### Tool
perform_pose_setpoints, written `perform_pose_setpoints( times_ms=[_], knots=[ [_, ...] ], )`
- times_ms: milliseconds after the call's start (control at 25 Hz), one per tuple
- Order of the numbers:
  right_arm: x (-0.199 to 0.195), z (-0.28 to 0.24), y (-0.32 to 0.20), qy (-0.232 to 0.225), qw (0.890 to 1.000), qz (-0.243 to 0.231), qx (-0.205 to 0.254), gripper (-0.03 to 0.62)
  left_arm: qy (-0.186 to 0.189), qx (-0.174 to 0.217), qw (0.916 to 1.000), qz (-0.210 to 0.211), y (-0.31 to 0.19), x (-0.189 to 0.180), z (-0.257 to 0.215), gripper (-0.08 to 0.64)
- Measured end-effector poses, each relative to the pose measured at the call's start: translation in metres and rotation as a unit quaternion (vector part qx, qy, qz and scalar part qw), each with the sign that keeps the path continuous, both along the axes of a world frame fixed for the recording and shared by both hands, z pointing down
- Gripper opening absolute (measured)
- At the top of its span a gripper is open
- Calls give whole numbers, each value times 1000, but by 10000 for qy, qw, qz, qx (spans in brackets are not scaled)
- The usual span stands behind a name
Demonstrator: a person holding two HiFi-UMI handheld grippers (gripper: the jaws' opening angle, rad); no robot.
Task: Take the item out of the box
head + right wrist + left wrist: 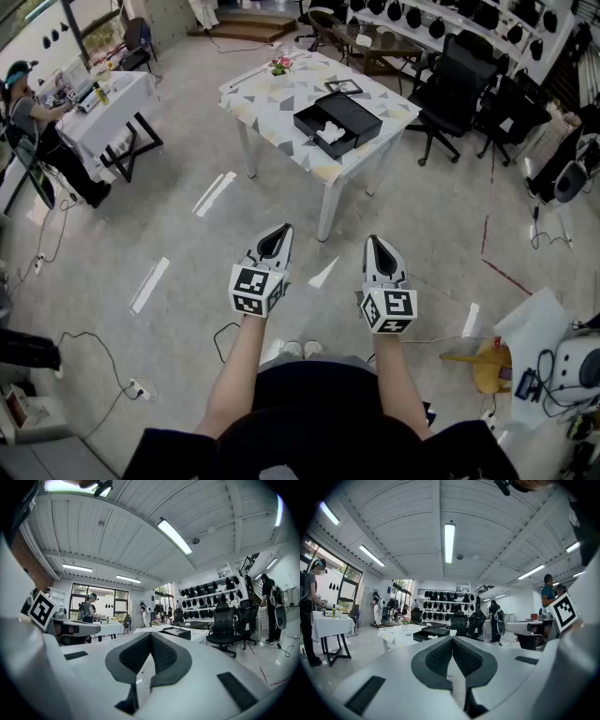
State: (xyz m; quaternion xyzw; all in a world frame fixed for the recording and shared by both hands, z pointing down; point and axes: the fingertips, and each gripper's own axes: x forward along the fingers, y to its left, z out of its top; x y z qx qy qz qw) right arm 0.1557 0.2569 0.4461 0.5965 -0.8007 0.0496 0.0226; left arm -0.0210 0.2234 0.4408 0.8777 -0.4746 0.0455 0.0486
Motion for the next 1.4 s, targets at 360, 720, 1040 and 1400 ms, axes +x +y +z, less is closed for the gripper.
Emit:
perform_pose_setpoints(
  times_ms=[360, 720, 1040, 1400],
  knots=[
    [0, 1, -3, 11, 10000, -24, 0, 2, -15, -50, 9999, 96, -1, 5, 17, 20],
    [-4, 3, -4, 4, 10000, -33, -21, 2, -22, -128, 9999, 91, -1, 2, 23, 20],
    [-12, 8, -4, -70, 9998, -140, -97, 3, -14, -182, 9998, 82, -2, -2, 29, 20],
    [-19, 7, -4, -74, 9995, -292, -117, 17, -3, -233, 9996, 130, -3, 1, 32, 20]
  ],
)
